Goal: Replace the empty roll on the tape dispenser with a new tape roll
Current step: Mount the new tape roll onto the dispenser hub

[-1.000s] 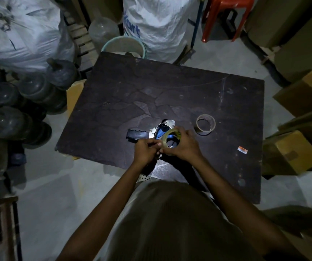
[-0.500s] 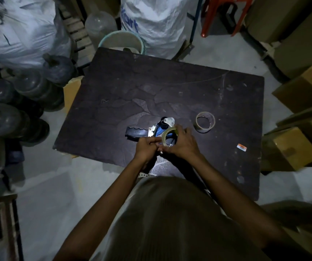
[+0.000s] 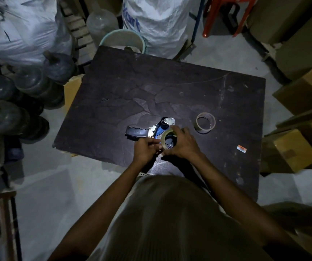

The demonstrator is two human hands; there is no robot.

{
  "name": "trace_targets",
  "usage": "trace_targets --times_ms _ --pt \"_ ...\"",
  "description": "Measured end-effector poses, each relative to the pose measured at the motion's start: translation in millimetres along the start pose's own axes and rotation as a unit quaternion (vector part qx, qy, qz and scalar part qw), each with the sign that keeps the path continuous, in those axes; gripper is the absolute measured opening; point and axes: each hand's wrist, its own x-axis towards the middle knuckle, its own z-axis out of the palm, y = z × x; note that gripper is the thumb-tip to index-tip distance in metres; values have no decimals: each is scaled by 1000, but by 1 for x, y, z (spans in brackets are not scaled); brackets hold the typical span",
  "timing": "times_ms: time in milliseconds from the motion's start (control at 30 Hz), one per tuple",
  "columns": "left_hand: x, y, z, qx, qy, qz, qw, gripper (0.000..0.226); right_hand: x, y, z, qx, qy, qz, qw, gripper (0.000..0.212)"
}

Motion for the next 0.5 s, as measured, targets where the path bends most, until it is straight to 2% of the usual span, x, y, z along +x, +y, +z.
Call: trace_targets --times_ms 133,233,333,500 --pt "2 0 -1 136 34 106 984 11 1 2 0 12 -6 4 1000 124" --pt "2 -4 0 169 45 121 977 10 0 4 1 20 -3 6 1000 124" --pt "0 -4 0 154 44 115 980 10 -2 4 2 21 -2 4 1000 126" --pt "-2 -7 -2 29 25 34 999 19 -6 2 7 17 8 -6 1000 129"
